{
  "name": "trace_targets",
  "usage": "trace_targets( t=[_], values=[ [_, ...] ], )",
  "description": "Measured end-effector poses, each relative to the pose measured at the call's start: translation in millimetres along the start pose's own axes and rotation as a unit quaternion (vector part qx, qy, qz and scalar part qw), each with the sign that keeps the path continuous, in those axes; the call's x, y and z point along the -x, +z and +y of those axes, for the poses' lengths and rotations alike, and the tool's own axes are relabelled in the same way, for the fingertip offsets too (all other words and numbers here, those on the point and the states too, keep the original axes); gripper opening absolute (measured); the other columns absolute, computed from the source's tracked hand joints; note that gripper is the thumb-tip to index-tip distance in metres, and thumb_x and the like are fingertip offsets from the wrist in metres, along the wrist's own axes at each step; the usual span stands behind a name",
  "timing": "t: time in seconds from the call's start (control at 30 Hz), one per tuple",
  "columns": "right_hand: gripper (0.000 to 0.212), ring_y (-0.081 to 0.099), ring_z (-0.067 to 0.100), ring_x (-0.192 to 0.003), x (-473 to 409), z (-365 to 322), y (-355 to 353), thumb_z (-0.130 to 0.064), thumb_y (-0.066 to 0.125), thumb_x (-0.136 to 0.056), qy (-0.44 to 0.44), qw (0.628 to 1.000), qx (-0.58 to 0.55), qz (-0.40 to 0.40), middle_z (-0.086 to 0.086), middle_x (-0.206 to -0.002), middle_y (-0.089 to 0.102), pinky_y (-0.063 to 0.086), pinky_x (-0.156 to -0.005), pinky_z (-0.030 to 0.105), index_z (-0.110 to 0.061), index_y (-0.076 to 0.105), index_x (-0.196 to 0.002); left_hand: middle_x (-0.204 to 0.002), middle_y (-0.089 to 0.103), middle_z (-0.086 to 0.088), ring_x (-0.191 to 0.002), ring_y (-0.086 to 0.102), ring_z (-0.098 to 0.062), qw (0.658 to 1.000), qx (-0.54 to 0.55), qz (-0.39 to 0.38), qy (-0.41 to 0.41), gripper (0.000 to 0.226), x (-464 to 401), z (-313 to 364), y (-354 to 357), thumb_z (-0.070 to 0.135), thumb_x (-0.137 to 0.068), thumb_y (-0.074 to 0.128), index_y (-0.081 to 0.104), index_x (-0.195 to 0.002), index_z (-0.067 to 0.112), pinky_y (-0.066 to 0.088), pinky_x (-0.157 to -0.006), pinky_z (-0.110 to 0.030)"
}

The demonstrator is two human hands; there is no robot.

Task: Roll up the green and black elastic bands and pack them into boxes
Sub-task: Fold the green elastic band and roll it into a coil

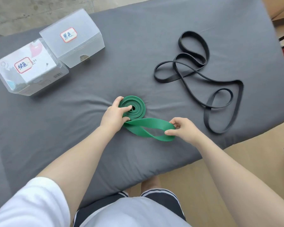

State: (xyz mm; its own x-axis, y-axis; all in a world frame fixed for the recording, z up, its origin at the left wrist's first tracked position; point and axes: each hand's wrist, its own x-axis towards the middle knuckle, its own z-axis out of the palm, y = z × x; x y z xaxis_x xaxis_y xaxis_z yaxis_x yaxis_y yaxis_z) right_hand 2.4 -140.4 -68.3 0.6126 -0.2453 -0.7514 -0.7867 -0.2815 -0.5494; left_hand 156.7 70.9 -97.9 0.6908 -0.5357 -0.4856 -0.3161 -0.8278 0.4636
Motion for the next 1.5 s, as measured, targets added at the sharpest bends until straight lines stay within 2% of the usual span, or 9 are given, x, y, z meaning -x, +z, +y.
trace_targets(
  t=[0.2,0.4,0.5,0.63,0.77,0.9,1.13,1.4,1.5],
  values=[
    [0.015,0.051,0.023,-0.069,0.3,-9.9,21.9,-0.018,0.062,-0.081,0.061,0.976,0.034,0.205,0.003,-0.072,0.056,0.04,-0.059,0.031,-0.015,0.048,-0.076,-0.152,0.021,0.005,-0.122,0.044,-0.029,0.999,0.032,-0.005,-0.023,0.045,-0.1,3.3,0.3,0.02,-0.084,0.067,0.056,-0.127,0.029,0.039,-0.1,-0.034],
    [0.027,0.044,0.018,-0.039,-4.8,-14.6,32.9,-0.015,0.042,-0.093,0.251,0.945,-0.177,0.109,0.013,-0.071,0.054,0.029,-0.032,0.014,-0.011,0.039,-0.12,-0.153,0.02,0.007,-0.127,0.04,-0.026,0.998,0.049,0.01,-0.026,0.045,2.4,1.5,6.3,0.018,-0.084,0.066,0.056,-0.128,0.028,0.038,-0.101,-0.034],
    [0.047,0.06,0.02,-0.057,-1.2,-19.1,23.5,-0.024,0.057,-0.088,0.164,0.955,-0.191,0.156,0.009,-0.076,0.057,0.049,-0.051,0.026,-0.015,0.037,-0.13,-0.153,0.021,0.006,-0.129,0.04,-0.024,0.998,0.063,0.011,-0.026,0.046,1.6,0.2,6.8,0.016,-0.083,0.067,0.057,-0.127,0.027,0.037,-0.103,-0.033],
    [0.054,0.041,0.034,-0.121,10.4,-20.0,29.7,-0.023,0.061,-0.083,0.006,0.929,0.244,0.278,0.013,-0.133,0.042,0.037,-0.098,0.043,-0.016,0.043,-0.133,-0.152,0.021,0.007,-0.13,0.039,-0.022,0.996,0.078,0.01,-0.031,0.047,1.3,-0.3,7.8,0.016,-0.082,0.068,0.058,-0.126,0.028,0.036,-0.104,-0.032],
    [0.047,0.05,0.037,-0.123,-3.0,-36.4,68.4,-0.026,0.065,-0.072,-0.311,0.831,0.373,0.271,0.016,-0.132,0.054,0.039,-0.1,0.052,-0.011,0.06,-0.117,-0.152,0.022,0.007,-0.13,0.039,-0.022,0.996,0.082,0.013,-0.027,0.048,0.5,-1.3,7.8,0.018,-0.081,0.07,0.058,-0.125,0.029,0.036,-0.106,-0.034],
    [0.047,0.057,0.032,-0.114,-30.2,-50.3,77.1,-0.034,0.074,-0.072,-0.278,0.834,0.447,0.164,0.011,-0.113,0.065,0.027,-0.11,0.051,-0.008,0.062,-0.109,-0.152,0.023,0.007,-0.129,0.04,-0.024,0.997,0.068,0.015,-0.018,0.048,0.1,-2.8,8.0,0.019,-0.081,0.07,0.057,-0.126,0.03,0.037,-0.105,-0.035],
    [0.03,0.056,0.025,-0.052,-18.6,-23.7,83.1,-0.018,0.071,-0.07,-0.376,0.803,0.442,0.134,0.005,-0.075,0.059,0.039,-0.044,0.025,-0.011,0.057,-0.095,-0.151,0.025,0.006,-0.129,0.04,-0.026,0.996,0.085,0.024,-0.015,0.047,1.8,-5.1,9.3,0.018,-0.082,0.069,0.058,-0.126,0.029,0.035,-0.106,-0.034],
    [0.036,0.05,0.023,-0.04,-8.5,-25.1,86.7,-0.002,0.036,-0.059,-0.293,0.803,0.497,0.146,0.009,-0.072,0.06,0.019,-0.035,0.021,-0.016,0.062,-0.08,-0.15,0.025,0.005,-0.123,0.043,-0.03,0.995,0.093,0.025,-0.021,0.048,4.4,-1.2,12.0,0.018,-0.08,0.07,0.056,-0.125,0.029,0.04,-0.102,-0.038],
    [0.041,0.052,0.029,-0.045,-27.7,-34.6,69.0,0.006,0.061,-0.043,-0.267,0.811,0.487,0.182,0.016,-0.083,0.066,0.024,-0.039,0.022,-0.015,0.059,-0.079,-0.148,0.028,0.005,-0.124,0.044,-0.027,0.993,0.114,0.03,-0.029,0.047,2.1,0.7,12.0,0.016,-0.078,0.071,0.058,-0.123,0.027,0.039,-0.102,-0.037]
  ],
)
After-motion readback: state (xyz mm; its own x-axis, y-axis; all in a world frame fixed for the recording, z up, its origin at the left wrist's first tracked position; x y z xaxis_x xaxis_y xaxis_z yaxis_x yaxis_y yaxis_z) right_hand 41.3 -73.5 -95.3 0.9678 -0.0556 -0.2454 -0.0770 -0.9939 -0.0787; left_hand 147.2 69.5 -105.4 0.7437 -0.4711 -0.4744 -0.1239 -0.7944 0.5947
